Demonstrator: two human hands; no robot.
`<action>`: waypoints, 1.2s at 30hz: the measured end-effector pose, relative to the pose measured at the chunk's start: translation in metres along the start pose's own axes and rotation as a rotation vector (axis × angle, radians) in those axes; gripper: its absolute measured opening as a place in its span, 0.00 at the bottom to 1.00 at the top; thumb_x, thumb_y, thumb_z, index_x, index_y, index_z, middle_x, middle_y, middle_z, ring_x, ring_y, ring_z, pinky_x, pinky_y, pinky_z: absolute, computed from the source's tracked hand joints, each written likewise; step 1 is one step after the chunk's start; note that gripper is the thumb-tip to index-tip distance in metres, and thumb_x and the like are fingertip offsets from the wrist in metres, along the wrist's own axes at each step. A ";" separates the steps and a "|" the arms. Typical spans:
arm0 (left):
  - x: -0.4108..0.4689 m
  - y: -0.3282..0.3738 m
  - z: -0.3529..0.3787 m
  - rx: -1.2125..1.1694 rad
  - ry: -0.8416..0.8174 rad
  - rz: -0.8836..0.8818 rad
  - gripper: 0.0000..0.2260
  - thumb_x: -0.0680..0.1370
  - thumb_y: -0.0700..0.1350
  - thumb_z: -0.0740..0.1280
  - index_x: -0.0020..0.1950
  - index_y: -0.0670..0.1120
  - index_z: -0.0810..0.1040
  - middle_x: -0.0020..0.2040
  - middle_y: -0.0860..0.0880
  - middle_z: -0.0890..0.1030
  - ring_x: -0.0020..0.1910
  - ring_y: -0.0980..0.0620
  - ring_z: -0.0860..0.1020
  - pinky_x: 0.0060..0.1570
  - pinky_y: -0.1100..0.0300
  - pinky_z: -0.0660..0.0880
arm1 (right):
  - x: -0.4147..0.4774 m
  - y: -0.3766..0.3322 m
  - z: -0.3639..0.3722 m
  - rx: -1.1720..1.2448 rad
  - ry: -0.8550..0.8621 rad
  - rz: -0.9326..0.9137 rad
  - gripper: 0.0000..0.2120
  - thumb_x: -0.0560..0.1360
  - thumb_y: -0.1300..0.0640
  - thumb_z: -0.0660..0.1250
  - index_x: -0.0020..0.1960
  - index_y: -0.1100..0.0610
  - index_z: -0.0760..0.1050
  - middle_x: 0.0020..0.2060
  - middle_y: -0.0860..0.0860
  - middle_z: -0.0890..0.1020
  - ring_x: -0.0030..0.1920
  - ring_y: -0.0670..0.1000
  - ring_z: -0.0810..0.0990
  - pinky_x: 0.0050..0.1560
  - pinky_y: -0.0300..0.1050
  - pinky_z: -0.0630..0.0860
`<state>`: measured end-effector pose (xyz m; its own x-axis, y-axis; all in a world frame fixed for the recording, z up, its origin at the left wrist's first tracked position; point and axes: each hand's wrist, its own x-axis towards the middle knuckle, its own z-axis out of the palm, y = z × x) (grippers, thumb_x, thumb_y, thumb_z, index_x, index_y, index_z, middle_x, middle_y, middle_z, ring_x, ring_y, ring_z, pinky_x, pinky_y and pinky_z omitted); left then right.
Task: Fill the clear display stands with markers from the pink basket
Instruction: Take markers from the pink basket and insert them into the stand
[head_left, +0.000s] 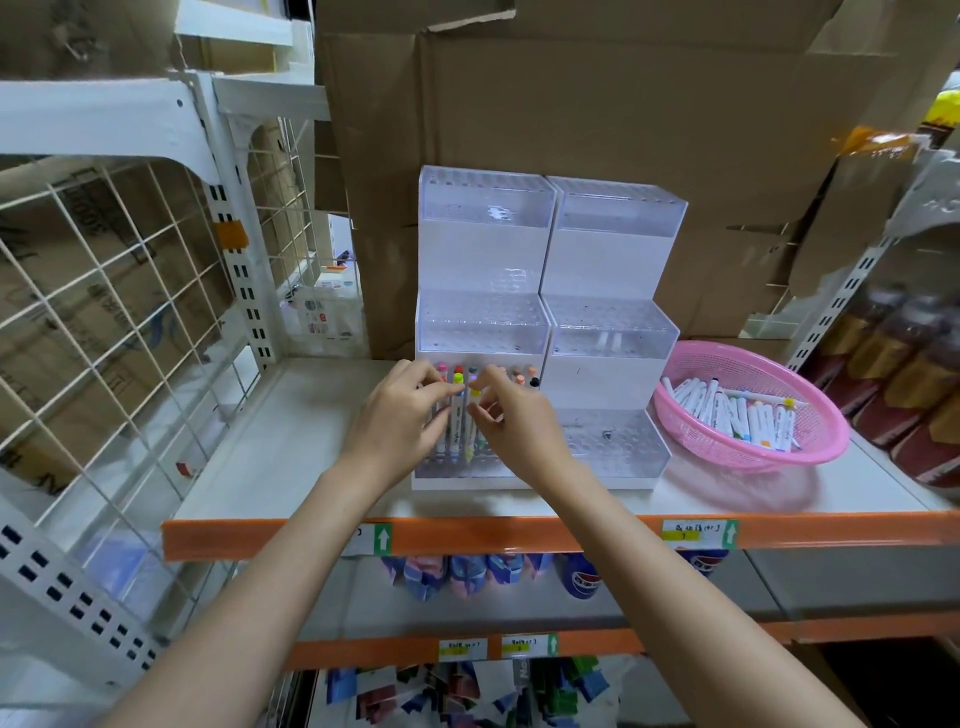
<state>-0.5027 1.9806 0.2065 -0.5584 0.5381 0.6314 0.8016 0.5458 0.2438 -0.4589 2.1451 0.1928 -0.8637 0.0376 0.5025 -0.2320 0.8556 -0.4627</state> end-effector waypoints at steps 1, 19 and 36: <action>0.000 0.000 0.000 -0.002 -0.001 -0.003 0.13 0.71 0.37 0.72 0.56 0.43 0.82 0.45 0.46 0.76 0.46 0.46 0.75 0.41 0.52 0.78 | 0.000 0.000 -0.001 -0.004 -0.011 -0.005 0.08 0.77 0.60 0.67 0.55 0.58 0.72 0.39 0.51 0.80 0.38 0.53 0.78 0.39 0.53 0.78; 0.056 0.083 0.059 0.072 -0.139 0.171 0.18 0.71 0.45 0.73 0.60 0.46 0.79 0.53 0.46 0.79 0.52 0.45 0.78 0.51 0.52 0.73 | -0.046 0.090 -0.076 -0.325 0.233 -0.024 0.15 0.74 0.55 0.68 0.60 0.55 0.78 0.54 0.50 0.82 0.55 0.55 0.79 0.52 0.52 0.77; 0.148 0.216 0.218 -0.078 -0.439 0.252 0.19 0.74 0.47 0.67 0.63 0.41 0.76 0.60 0.41 0.76 0.59 0.40 0.74 0.56 0.47 0.73 | -0.080 0.248 -0.203 -0.505 -0.108 0.498 0.24 0.77 0.46 0.61 0.72 0.46 0.66 0.66 0.49 0.74 0.66 0.54 0.70 0.63 0.48 0.67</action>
<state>-0.4584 2.3183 0.1923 -0.3698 0.8749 0.3127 0.9270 0.3244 0.1885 -0.3564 2.4592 0.1858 -0.8587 0.4565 0.2327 0.4137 0.8857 -0.2108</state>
